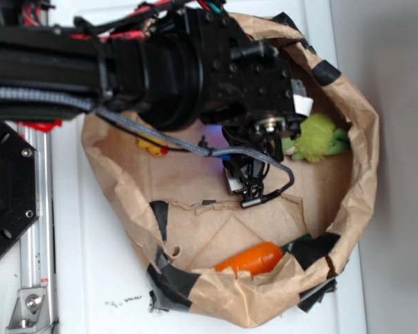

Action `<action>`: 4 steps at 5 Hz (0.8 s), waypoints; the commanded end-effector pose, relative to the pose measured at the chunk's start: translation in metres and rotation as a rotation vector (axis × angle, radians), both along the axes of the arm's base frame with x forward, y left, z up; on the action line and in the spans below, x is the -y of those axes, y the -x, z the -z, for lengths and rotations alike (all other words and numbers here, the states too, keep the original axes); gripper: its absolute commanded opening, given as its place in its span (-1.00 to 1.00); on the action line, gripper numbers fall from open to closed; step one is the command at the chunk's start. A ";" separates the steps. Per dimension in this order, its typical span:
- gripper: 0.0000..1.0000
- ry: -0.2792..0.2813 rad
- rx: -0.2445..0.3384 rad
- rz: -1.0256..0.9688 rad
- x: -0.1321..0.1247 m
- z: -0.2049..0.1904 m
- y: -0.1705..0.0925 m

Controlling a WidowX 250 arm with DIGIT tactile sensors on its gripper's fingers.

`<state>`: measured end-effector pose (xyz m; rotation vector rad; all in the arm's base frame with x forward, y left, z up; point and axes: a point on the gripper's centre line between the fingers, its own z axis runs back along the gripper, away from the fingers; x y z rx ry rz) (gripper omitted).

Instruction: Grab the rock.

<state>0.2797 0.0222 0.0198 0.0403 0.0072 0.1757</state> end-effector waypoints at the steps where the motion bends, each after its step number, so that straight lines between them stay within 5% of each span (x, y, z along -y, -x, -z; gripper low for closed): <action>1: 1.00 -0.064 0.046 0.096 -0.031 -0.018 -0.010; 2: 1.00 -0.097 0.044 0.120 -0.029 -0.018 -0.020; 4: 1.00 -0.059 0.046 0.126 -0.022 -0.013 -0.031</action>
